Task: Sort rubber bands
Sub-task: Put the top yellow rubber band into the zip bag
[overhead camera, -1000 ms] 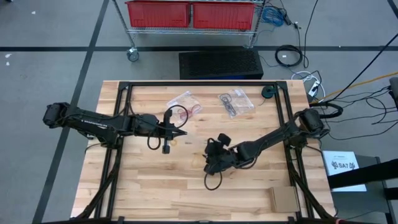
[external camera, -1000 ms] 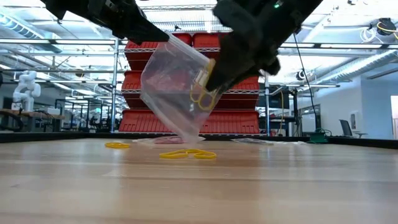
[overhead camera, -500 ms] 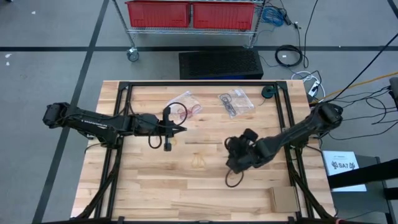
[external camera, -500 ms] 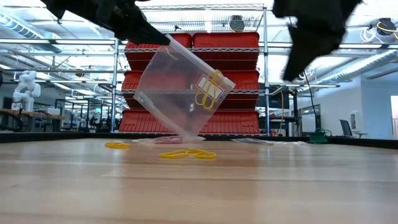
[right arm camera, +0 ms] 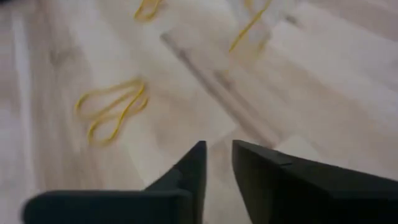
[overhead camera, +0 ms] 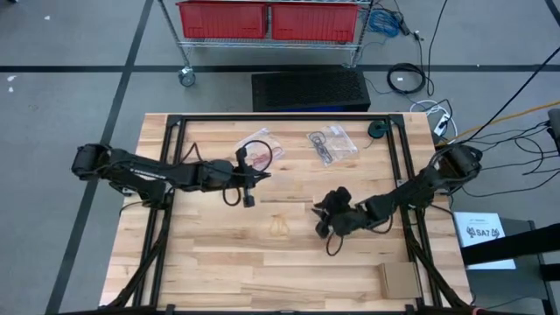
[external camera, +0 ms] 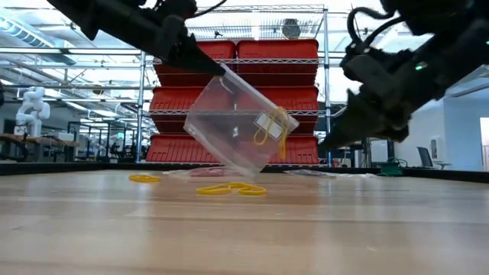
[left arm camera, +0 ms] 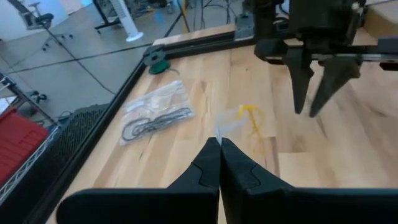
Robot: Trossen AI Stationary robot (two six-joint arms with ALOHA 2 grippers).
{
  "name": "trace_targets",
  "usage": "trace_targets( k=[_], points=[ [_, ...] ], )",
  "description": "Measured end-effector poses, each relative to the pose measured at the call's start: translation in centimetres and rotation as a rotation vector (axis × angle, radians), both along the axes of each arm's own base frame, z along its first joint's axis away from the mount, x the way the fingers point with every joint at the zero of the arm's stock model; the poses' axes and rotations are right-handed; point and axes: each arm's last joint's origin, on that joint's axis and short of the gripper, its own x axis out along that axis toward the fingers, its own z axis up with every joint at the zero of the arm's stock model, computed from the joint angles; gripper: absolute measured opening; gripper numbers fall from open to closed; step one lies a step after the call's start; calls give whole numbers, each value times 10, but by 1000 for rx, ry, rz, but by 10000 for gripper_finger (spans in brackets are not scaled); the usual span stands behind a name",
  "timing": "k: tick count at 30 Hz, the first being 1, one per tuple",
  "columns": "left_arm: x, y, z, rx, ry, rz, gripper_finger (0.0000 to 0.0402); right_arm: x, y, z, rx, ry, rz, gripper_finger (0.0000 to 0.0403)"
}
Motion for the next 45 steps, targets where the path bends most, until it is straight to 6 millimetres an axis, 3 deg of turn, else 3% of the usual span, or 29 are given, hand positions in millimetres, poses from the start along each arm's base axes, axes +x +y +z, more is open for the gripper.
trace_targets(
  k=[4, 8, 13, 19, 24, 33, 41, 45],
  points=[
    [1, 3, -1, 0, -4, 12, 1, 6, -14, 2, 16, -40, -62, 18],
    [2, 3, 0, 0, -10, 12, 1, 15, -26, 8, 17, -112, -92, 22],
    [2, 3, 0, -1, -12, 11, 1, 23, -29, 18, -25, -209, -59, 91],
    [2, 3, 0, -1, -13, 10, 1, 24, -30, 17, -29, -214, -62, 193],
    [2, 3, 1, -1, -27, 9, 1, 31, -34, 5, -52, -201, -65, 221],
    [2, 3, 1, -1, -24, 7, 1, 43, -41, -17, -82, -247, -116, 159],
    [2, 3, 1, -1, -25, 3, 1, 55, -38, -18, -132, -226, -107, 14],
    [2, 3, 1, -1, -23, 3, 1, 60, -32, -11, -154, -227, -74, 7]
  ],
)
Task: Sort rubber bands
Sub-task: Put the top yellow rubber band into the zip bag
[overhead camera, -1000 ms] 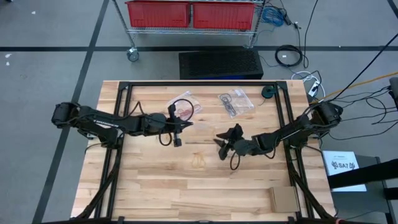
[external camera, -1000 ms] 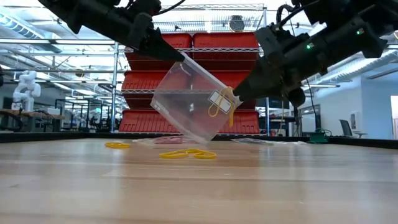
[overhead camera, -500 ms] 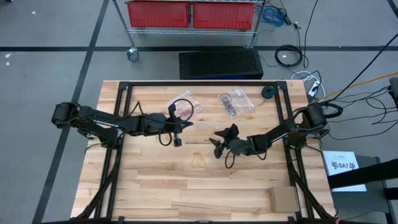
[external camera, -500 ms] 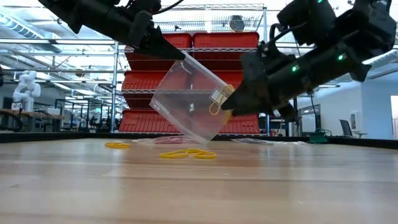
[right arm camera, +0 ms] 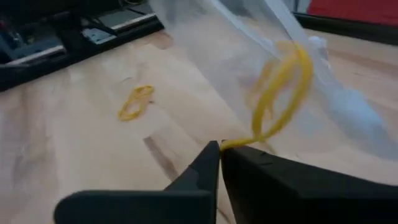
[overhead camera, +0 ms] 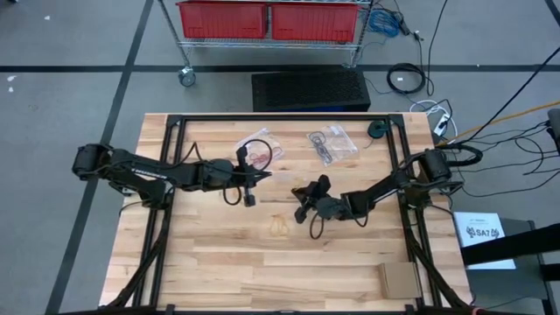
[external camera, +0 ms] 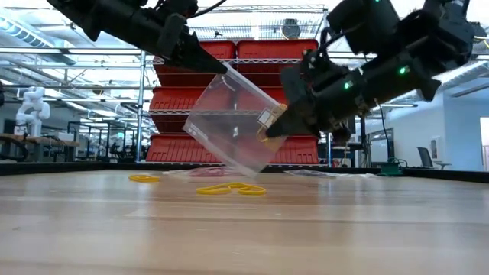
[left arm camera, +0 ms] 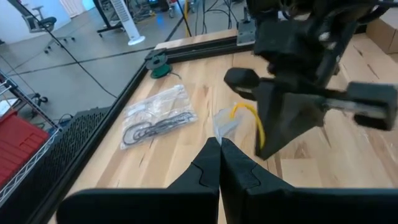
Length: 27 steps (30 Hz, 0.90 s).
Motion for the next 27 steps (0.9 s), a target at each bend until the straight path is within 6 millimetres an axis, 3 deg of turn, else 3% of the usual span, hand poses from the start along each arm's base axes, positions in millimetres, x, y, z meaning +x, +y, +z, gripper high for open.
trace_targets(
  k=[9, 20, 27],
  points=[
    [0, 0, -1, -1, 8, -3, 1, 18, 22, 37, -63, -13, 87, 1],
    [0, -3, -2, -24, 24, -77, 1, 48, 31, 112, -215, 225, 132, 0],
    [0, -4, -2, -40, 20, -127, 1, 50, 31, 149, -307, 395, 104, 0]
  ],
)
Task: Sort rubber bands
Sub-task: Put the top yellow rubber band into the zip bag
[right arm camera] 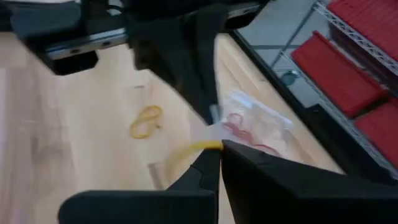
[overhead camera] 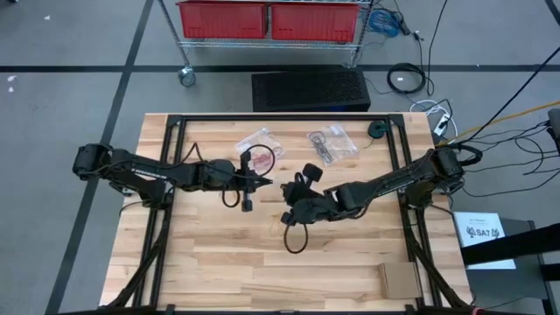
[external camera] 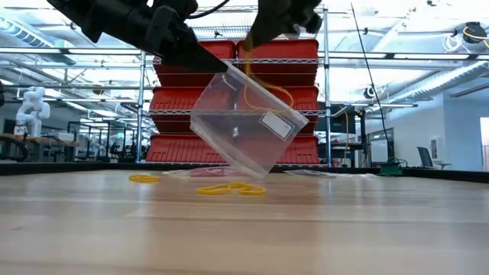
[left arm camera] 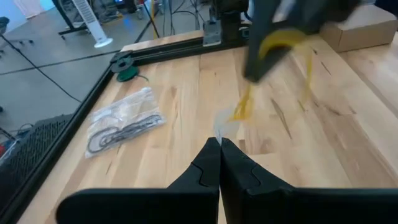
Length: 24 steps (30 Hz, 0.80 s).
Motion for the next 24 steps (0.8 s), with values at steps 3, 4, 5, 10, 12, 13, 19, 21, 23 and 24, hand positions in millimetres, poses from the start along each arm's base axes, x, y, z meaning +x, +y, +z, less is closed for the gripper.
trace_targets(
  k=[3, 4, 5, 10, 12, 13, 19, 21, 23, 24],
  points=[
    [0, 0, 0, 0, 0, 0, 1, -2, -1, 5, -26, 47, -16, 0],
    [0, 0, 0, 0, 0, 0, 1, -3, -1, 6, -28, 52, -16, 0],
    [0, 0, 0, -1, 0, -2, 1, -3, -1, 5, -29, 57, -17, 0],
    [1, -4, 2, -3, -6, -22, 1, -6, -2, 2, -12, 87, -36, 0],
    [2, -7, 5, -5, -15, -38, 1, -8, -3, 1, -1, 97, -45, 0],
    [2, -8, 6, -7, -19, -48, 1, -8, -3, 0, 5, 98, -47, 0],
    [3, -13, 8, -9, -25, -71, 1, -6, -1, -3, 66, 102, -26, 0],
    [3, -13, 8, -9, -25, -70, 1, -6, 0, -4, 77, 105, -17, 0],
    [3, -13, 8, -9, -25, -67, 1, -6, 3, -4, 89, 95, -10, 0],
    [3, -12, 8, -7, -24, -64, 1, -6, 5, -4, 86, 89, -10, 0]
  ],
)
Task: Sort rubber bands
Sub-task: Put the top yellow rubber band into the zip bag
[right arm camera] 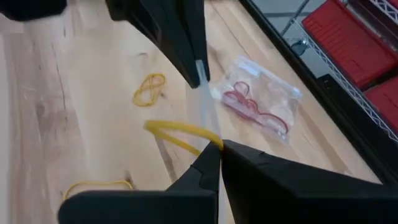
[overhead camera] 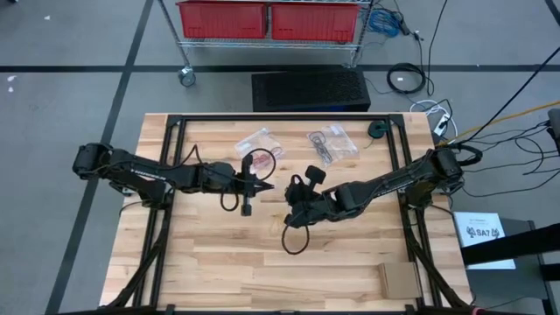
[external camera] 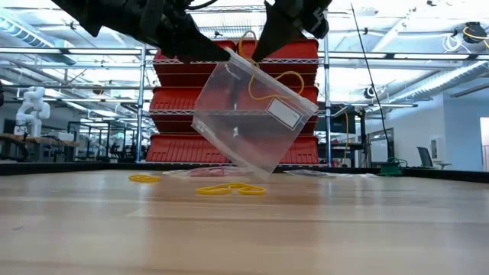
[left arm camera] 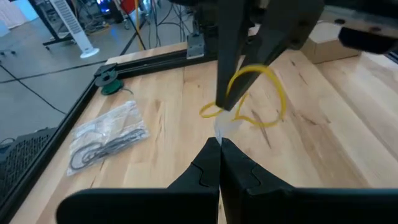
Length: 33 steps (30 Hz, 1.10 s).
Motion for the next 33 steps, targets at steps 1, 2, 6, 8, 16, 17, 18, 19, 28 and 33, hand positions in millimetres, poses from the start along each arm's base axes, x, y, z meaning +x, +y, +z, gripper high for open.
trace_targets(
  k=[1, 2, 6, 8, 16, 17, 18, 19, 28, 33],
  points=[
    [0, 0, 0, 2, 1, 7, 1, -1, 2, 1, -4, -5, 2, 0],
    [0, 0, 0, 5, 1, 14, 1, -2, 4, 2, -10, -12, 1, 0],
    [0, 1, 0, 6, 5, 19, 1, -2, 8, 10, -4, -44, 4, 0],
    [0, 1, 0, 6, 4, 19, 1, -2, 10, 11, -3, -48, 6, 0],
    [0, 1, 0, 7, 1, 21, 1, 1, 3, 7, -2, -22, -5, 0],
    [0, 1, 0, 6, 0, 21, 1, 3, 1, 5, -2, -19, -11, 0],
    [0, 1, 0, 6, -1, 21, 1, 3, -1, 4, 4, -12, -11, 0],
    [0, 1, 0, 6, -1, 21, 1, 4, -4, 3, 13, -4, -9, 0],
    [0, 0, 0, 6, -1, 20, 1, 9, -17, -6, 82, 54, 4, 0],
    [-1, 0, 2, 5, -7, 18, 1, 9, -22, -8, 122, 74, -14, 0]
  ],
)
